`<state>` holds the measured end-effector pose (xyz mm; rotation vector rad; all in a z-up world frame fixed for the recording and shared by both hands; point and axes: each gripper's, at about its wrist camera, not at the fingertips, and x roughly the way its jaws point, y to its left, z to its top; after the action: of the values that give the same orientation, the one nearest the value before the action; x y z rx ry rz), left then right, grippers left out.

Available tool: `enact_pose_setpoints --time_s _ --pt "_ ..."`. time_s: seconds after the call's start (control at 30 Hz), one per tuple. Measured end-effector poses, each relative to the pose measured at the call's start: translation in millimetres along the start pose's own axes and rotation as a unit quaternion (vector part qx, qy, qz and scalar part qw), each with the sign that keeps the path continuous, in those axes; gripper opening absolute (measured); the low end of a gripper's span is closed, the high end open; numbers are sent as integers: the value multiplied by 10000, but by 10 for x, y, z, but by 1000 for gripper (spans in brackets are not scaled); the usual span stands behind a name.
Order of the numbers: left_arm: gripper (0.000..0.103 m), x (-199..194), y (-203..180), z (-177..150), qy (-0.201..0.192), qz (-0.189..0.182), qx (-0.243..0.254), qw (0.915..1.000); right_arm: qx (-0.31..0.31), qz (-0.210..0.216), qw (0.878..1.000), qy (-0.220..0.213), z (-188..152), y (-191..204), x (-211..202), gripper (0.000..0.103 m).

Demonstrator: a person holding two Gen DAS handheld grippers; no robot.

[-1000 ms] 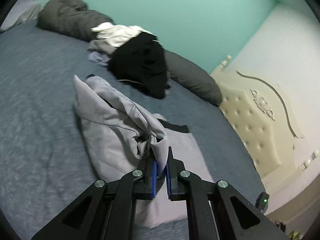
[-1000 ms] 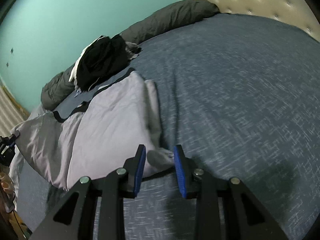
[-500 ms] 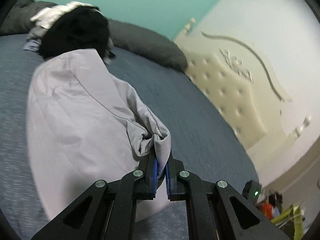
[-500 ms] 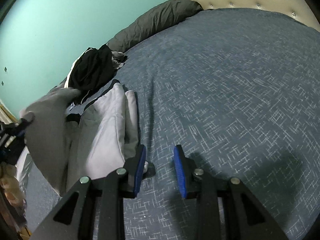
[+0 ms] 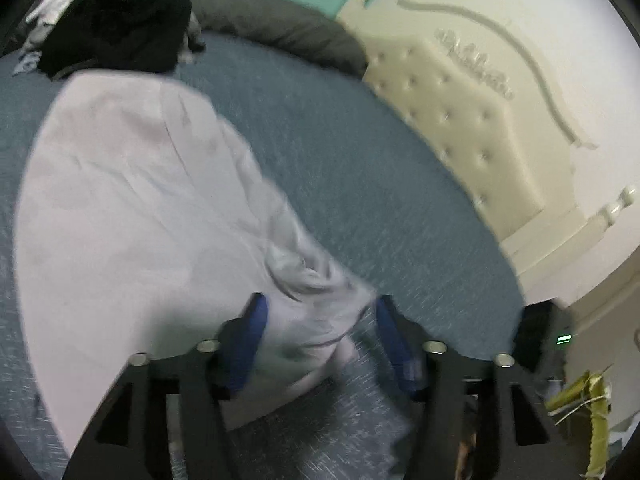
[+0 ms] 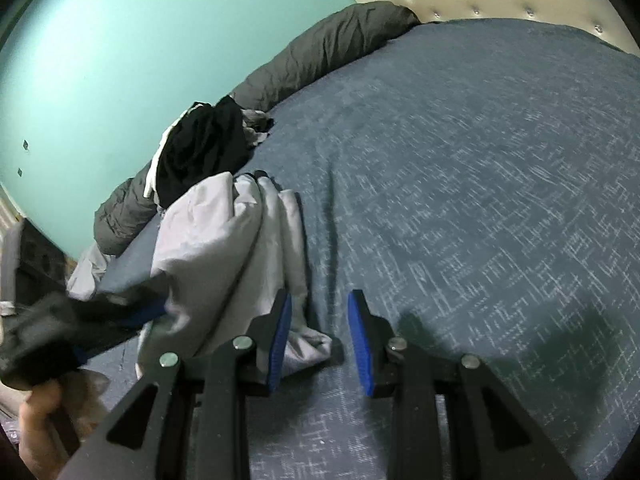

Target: Fold clothes

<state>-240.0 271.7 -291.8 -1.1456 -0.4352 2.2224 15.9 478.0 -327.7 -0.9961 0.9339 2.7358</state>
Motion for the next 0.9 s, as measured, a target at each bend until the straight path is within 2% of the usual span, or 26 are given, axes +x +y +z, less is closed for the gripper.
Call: enact_pose_setpoints --time_s 0.07,0.23,0.37,0.47,0.5,0.67,0.8,0.83,0.87,0.9 --pt "63 -267 26 25 -192 121 130 9997 -5 107 9999 -15 11 36 5 29" --pt "63 -702 326 -68 -386 747 328 9959 -11 514 9986 -158 37 164 -31 29" --pt "63 -848 752 -252 -412 1172 21 9923 -26 931 9952 -293 94 297 -70 29" --pt "63 -907 1063 -425 -423 1307 -312 9900 -74 1157 9930 -231 102 419 -18 49" --pt "63 -914 1134 -480 -431 1336 -397 9893 -101 1203 9925 -205 100 462 9 50" --pt "63 -853 1238 -648 -304 1446 -399 9882 -474 1137 9924 73 60 713 224 54" --pt "63 -807 1181 -686 -242 1491 -195 9883 -590 799 9946 292 5 730 409 54" --pt "63 -795 1165 -694 -202 1517 -140 9881 -612 737 9950 278 -14 713 424 53" --pt "63 -779 1160 -716 -151 1554 -78 9877 -634 675 9954 264 -34 697 440 38" --pt "63 -771 1157 -734 -115 1593 -32 9872 -639 628 9956 260 -52 677 455 18"
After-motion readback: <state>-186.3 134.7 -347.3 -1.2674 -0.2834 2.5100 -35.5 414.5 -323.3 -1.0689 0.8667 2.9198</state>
